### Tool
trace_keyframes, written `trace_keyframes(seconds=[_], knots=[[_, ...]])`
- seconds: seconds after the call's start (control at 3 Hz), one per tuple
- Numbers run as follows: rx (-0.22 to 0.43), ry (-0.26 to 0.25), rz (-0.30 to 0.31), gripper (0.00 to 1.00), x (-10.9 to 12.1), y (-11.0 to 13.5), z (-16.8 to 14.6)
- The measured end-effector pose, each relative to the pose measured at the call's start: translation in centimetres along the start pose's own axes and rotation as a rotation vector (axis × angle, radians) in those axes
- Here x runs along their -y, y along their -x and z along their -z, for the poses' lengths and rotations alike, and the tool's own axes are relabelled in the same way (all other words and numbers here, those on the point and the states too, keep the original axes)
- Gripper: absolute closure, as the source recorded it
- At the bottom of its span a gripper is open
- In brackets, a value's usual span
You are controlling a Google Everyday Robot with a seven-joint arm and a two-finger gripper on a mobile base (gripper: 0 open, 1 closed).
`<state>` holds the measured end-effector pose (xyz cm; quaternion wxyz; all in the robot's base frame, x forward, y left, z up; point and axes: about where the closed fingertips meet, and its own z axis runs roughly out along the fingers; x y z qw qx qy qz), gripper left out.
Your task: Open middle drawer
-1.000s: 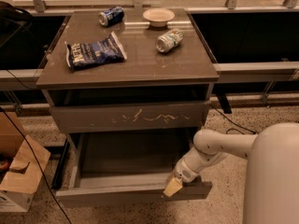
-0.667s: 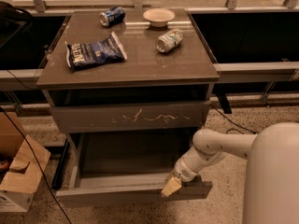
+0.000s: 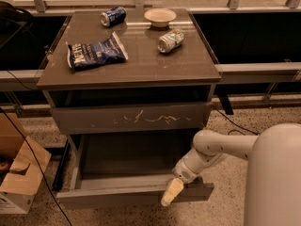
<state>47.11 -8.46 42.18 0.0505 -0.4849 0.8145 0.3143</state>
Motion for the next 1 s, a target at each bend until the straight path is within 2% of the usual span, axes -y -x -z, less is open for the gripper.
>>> trace_keyframes(seconds=[0.67, 1.0], knots=[[-0.093, 0.063, 0.037, 0.0, -4.7, -4.5, -0.3], [-0.093, 0.063, 0.037, 0.0, -4.7, -4.4, -0.2]])
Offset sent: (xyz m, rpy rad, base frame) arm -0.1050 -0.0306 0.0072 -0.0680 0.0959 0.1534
